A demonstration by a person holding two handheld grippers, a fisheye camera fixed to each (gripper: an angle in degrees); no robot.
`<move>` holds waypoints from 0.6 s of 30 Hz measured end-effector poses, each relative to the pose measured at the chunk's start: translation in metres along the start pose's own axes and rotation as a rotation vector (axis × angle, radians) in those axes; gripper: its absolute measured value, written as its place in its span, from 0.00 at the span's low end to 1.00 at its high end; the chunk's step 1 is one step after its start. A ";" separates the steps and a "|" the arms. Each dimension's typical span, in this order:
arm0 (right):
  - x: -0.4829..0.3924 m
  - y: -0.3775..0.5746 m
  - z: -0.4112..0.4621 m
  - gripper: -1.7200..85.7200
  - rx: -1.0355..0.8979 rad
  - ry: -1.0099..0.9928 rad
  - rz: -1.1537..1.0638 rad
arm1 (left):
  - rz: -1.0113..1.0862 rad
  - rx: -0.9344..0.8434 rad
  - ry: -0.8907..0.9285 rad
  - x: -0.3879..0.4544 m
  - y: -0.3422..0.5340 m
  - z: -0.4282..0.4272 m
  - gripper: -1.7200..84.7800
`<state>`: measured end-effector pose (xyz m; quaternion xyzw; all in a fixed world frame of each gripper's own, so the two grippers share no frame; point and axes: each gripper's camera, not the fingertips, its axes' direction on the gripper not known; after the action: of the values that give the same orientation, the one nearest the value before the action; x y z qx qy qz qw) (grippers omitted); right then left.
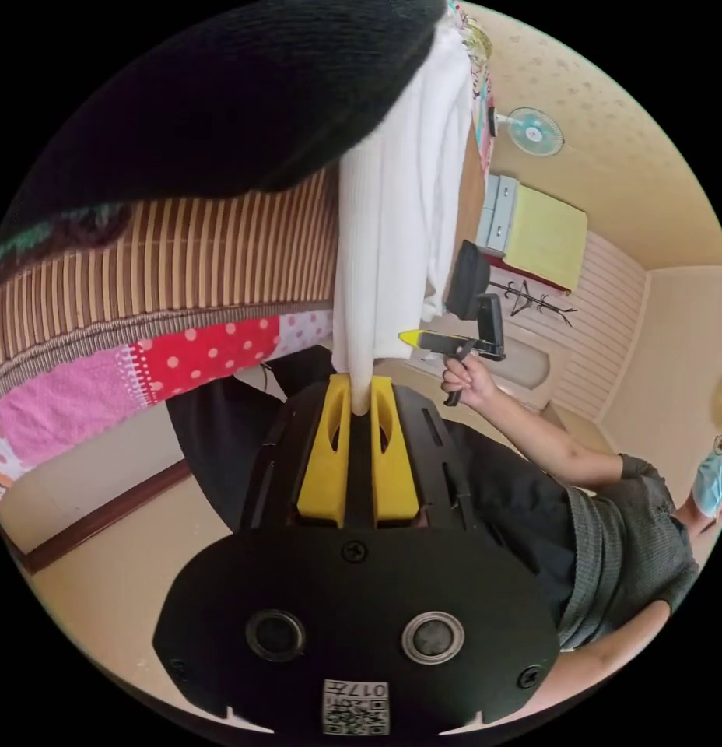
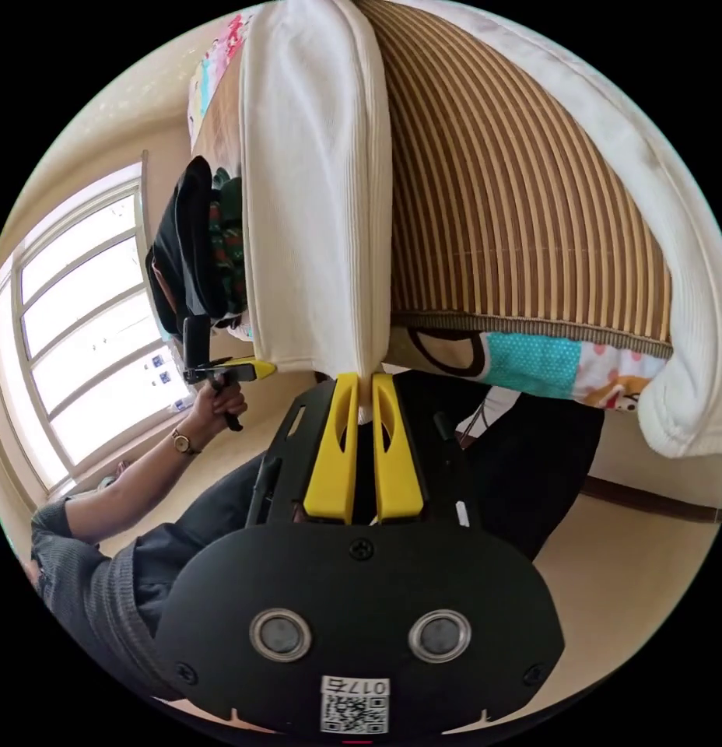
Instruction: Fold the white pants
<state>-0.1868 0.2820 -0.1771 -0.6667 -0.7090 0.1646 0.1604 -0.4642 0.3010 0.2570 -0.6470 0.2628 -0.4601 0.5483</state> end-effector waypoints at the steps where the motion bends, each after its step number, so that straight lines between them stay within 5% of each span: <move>1: -0.001 0.005 -0.002 0.06 -0.001 0.034 -0.001 | -0.004 0.001 -0.037 0.000 0.006 0.000 0.08; 6: 0.001 0.019 0.002 0.07 -0.156 0.058 0.040 | -0.192 -0.034 -0.181 -0.022 0.023 0.022 0.08; 10: -0.002 0.033 -0.047 0.09 -0.043 0.106 0.081 | -0.310 0.025 -0.173 -0.047 0.047 0.013 0.08; 18: 0.080 0.116 -0.177 0.10 0.220 0.041 0.400 | -0.056 0.052 -0.189 0.017 -0.011 0.014 0.11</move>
<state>-0.0089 0.3718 -0.0707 -0.7757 -0.5371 0.2558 0.2108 -0.4463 0.2955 0.2728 -0.6799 0.1798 -0.4189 0.5744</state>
